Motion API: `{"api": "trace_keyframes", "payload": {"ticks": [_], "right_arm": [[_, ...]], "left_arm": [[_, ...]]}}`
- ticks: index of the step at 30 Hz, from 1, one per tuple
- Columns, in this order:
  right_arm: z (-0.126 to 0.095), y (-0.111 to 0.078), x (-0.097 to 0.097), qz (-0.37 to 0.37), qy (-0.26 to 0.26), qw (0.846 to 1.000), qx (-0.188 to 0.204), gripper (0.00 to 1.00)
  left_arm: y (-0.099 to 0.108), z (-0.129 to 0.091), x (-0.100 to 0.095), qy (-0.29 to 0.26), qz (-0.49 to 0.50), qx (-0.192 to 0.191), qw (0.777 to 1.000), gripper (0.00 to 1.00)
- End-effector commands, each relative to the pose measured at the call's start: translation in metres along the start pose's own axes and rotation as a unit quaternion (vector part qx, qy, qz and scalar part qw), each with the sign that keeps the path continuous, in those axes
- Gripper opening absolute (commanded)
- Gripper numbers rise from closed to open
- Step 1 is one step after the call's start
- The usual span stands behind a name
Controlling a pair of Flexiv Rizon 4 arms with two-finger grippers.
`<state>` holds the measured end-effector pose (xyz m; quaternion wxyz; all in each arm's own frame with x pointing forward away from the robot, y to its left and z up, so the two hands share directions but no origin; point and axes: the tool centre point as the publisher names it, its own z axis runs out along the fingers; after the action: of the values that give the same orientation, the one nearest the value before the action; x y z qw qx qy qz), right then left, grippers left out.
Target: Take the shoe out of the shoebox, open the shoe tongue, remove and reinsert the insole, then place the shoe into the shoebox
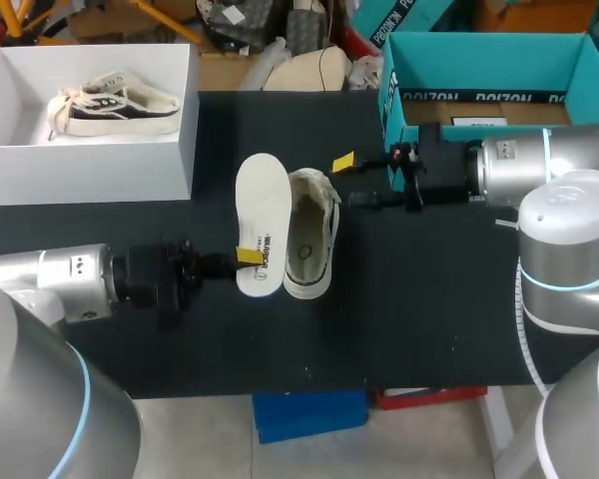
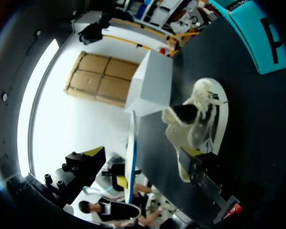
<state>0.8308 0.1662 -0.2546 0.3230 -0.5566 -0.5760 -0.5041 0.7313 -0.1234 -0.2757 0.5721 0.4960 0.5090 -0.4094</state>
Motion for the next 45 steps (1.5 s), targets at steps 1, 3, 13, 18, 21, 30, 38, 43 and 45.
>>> {"api": "trace_keyframes", "payload": {"ticks": [1, 3, 13, 18, 21, 30, 38, 43, 45], "right_arm": [[0.002, -0.001, 0.0, 0.0, 0.0, 1.0, -0.001, 1.0], [0.002, 0.0, -0.002, 0.003, -0.001, 1.0, 0.02, 1.0], [0.027, -0.023, 0.017, 0.012, 0.022, 0.998, 0.05, 1.0], [0.046, -0.037, 0.029, 0.013, 0.033, 0.998, 0.045, 1.0], [0.06, -0.044, 0.031, 0.013, 0.044, 0.998, 0.05, 1.0], [0.092, -0.053, 0.03, 0.019, 0.061, 0.996, 0.055, 0.62], [0.101, -0.059, 0.027, 0.024, 0.067, 0.996, 0.056, 0.44], [0.103, -0.063, 0.024, 0.028, 0.07, 0.996, 0.055, 0.42], [0.104, -0.064, 0.023, 0.029, 0.071, 0.996, 0.055, 0.41]], "left_arm": [[-0.001, 0.001, 0.0, 0.002, 0.001, -0.002, 1.0, 0.0], [-0.001, 0.001, 0.0, 0.002, 0.001, -0.002, 1.0, 0.0], [-0.001, 0.001, 0.0, 0.002, 0.001, -0.002, 1.0, 0.0], [-0.001, 0.001, 0.0, 0.002, 0.001, -0.002, 1.0, 0.0], [-0.001, 0.001, 0.0, 0.002, 0.001, -0.002, 1.0, 0.0], [-0.001, 0.001, 0.0, 0.002, 0.001, -0.002, 1.0, 0.0], [-0.001, 0.001, 0.0, 0.002, 0.001, -0.002, 1.0, 0.0], [-0.001, 0.001, 0.0, 0.002, 0.001, -0.002, 1.0, 0.0], [-0.001, 0.001, 0.0, 0.002, 0.001, -0.002, 1.0, 0.0]]}}
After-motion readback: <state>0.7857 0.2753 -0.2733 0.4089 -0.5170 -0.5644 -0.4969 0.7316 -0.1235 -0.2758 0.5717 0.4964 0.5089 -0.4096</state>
